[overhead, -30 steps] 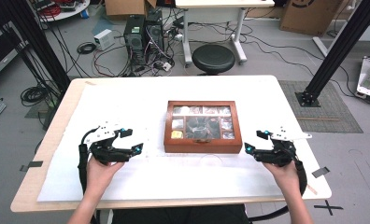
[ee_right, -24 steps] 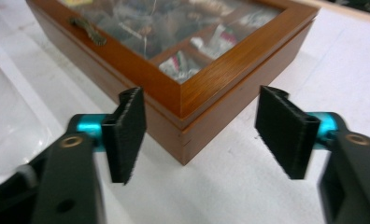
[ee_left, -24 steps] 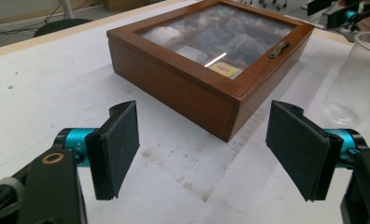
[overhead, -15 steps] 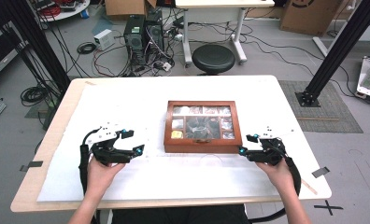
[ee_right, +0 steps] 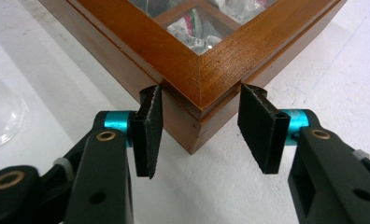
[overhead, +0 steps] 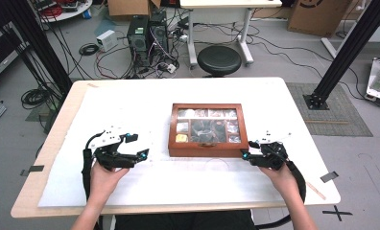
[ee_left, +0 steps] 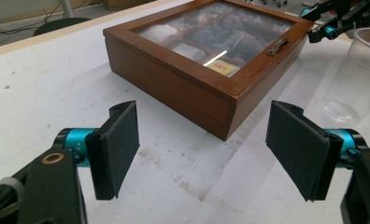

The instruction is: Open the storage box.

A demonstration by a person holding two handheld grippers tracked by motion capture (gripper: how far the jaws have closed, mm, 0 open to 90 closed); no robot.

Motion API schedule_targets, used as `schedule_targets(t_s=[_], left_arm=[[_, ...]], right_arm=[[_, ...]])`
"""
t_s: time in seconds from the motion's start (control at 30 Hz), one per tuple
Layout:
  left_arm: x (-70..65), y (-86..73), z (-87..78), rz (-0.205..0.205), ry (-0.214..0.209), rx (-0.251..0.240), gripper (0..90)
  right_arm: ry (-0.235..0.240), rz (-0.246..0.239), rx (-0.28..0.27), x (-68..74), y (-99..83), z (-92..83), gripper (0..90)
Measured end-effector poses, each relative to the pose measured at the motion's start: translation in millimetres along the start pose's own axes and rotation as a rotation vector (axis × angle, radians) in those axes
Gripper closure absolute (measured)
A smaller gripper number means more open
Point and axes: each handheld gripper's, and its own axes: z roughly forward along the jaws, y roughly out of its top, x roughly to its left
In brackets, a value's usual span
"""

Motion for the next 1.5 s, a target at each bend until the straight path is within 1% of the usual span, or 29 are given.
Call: schedule_targets(t_s=[0.17,0.2,0.23,0.4,0.57,0.73,0.8,0.87,1.0,1.03,1.07,1.1,1.17,1.27,1.37,1.4,1.5], left_arm=[[-0.6,0.2,0.6,0.002,-0.002,0.001,25.7],[-0.6,0.2,0.9,0.002,-0.003,0.002,25.7],[-0.6,0.2,0.9,0.002,-0.003,0.002,25.7],[-1.6,0.2,1.4,-0.003,-0.003,0.001,25.7],[-1.6,0.4,1.5,0.001,-0.007,0.003,25.7],[-1.9,0.5,1.5,-0.002,-0.009,0.0,25.7],[-2.2,0.7,1.5,-0.004,-0.012,-0.003,25.7],[-2.3,0.8,1.4,-0.004,-0.014,-0.003,25.7],[-2.3,0.9,1.3,-0.006,-0.018,-0.004,25.7],[-2.3,0.9,1.3,-0.006,-0.018,-0.004,25.7],[-2.3,0.9,1.3,-0.008,-0.018,-0.005,25.7],[-2.4,0.9,1.2,-0.009,-0.019,-0.006,25.7],[-2.4,1.1,1.0,-0.01,-0.02,-0.008,25.7],[-2.3,1.1,0.8,-0.011,-0.018,-0.007,25.7],[-2.1,1.3,0.5,-0.011,-0.018,-0.009,25.7],[-2.1,1.5,0.1,-0.011,-0.018,-0.009,25.7],[-2.1,1.6,0.1,-0.012,-0.016,-0.008,25.7]], right_arm=[[-0.009,-0.006,0.006,1.3,0.7,-0.3,52.4],[-0.022,-0.017,0.011,2.9,1.5,-0.9,53.4],[-0.022,-0.017,0.011,2.9,1.5,-0.9,53.4],[-0.054,-0.022,-0.019,4.0,2.5,-5.0,55.4],[-0.067,-0.02,-0.035,4.7,3.3,-6.7,55.5],[-0.078,-0.005,-0.062,5.3,4.6,-9.8,55.4],[-0.083,0.01,-0.072,4.7,5.2,-11.0,52.5],[-0.084,0.015,-0.073,4.6,5.3,-11.3,52.4],[-0.099,0.023,-0.103,4.7,7.8,-15.0,51.1],[-0.099,0.023,-0.103,4.7,7.8,-15.0,51.1],[-0.106,0.024,-0.124,4.5,9.5,-17.2,51.3],[-0.106,0.024,-0.124,4.5,9.5,-17.2,51.3],[-0.108,0.019,-0.145,3.9,12.3,-19.9,52.8],[-0.106,0.019,-0.16,2.5,14.5,-21.6,52.8],[-0.102,0.027,-0.173,1.2,15.6,-22.6,52.8],[-0.1,0.036,-0.18,0.7,17.0,-23.7,52.7],[-0.106,0.035,-0.189,0.1,19.7,-25.5,52.6]])
